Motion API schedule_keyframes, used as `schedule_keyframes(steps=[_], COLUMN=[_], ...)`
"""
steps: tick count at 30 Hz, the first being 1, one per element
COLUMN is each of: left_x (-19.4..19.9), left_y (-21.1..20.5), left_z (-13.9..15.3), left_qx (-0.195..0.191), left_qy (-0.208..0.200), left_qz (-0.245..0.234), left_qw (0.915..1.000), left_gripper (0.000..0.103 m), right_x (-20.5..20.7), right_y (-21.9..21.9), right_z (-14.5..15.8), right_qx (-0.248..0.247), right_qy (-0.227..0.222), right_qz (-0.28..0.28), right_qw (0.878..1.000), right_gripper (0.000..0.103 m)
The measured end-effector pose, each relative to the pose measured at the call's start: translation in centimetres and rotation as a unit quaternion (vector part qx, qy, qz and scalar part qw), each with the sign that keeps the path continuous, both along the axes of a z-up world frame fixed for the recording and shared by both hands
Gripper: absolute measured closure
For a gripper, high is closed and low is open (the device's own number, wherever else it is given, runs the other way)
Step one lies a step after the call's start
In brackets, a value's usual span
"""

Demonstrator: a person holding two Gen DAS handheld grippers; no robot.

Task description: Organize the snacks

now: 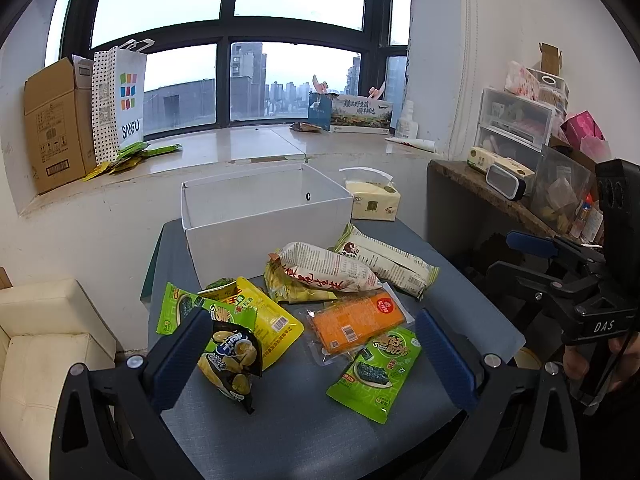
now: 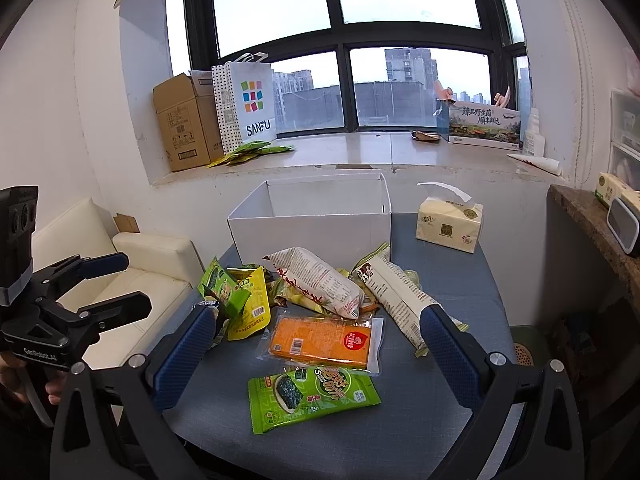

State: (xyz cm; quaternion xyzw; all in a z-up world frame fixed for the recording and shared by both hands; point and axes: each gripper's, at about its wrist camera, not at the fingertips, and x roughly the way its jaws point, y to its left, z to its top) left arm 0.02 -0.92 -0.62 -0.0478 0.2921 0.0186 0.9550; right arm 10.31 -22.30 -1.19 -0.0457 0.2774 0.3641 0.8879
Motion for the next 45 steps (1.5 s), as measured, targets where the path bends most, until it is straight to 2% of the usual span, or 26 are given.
schedule_keyframes(steps=[45], left_x=[0.06], left_y=[-0.07], left_z=[0.16], left_qx=[0.002], left_qy=[0.007], left_qz=[-0.003], left_qw=[1.0], left_gripper=[0.0], right_x=[-0.15], right_y=[0.2], right_z=[-0.47], right_qx=[-0.005], right_qy=[0.0], right_qz=[0.002], right_qw=[1.0], right_gripper=[0.0])
